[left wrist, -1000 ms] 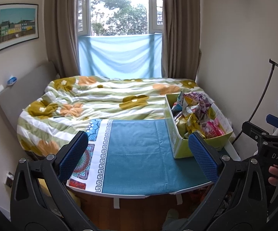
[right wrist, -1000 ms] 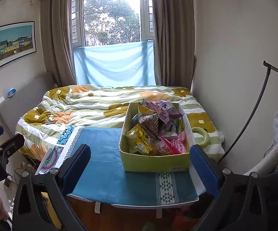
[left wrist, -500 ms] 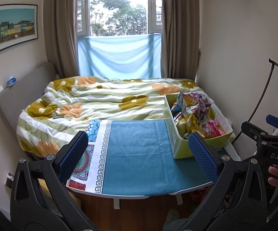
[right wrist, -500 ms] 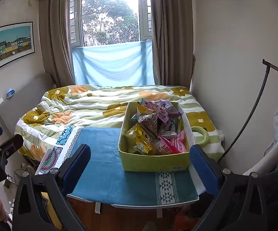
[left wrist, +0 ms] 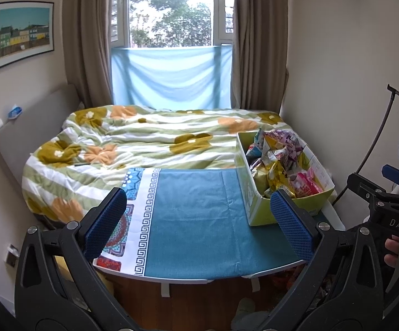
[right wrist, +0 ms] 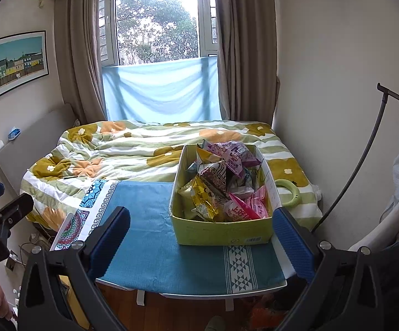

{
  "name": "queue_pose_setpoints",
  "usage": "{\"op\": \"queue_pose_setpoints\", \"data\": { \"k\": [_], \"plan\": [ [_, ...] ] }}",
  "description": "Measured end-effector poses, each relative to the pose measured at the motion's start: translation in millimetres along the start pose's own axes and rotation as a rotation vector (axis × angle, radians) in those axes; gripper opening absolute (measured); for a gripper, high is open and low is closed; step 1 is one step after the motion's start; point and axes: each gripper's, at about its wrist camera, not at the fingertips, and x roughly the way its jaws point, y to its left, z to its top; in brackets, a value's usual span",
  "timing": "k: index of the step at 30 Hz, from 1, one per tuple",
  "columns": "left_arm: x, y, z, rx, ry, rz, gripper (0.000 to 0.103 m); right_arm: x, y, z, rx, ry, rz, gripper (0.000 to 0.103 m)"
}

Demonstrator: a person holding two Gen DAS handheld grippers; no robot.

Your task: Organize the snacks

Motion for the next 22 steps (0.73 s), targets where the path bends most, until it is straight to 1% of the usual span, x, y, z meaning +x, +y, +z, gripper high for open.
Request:
{"op": "queue_pose_setpoints", "data": {
  "k": [10, 22],
  "plan": [
    [-2.7, 4.0, 2.3, 0.002, -0.018, 0.029, 0.103, 0.3, -0.9, 0.4, 0.0, 0.0, 0.001, 0.102],
    [1.9, 8.3, 5.2, 0.005, -0.032, 0.024, 0.103, 1.8, -0.6, 0.4, 0.001, 0.001, 0.001, 0.102]
  ]
}}
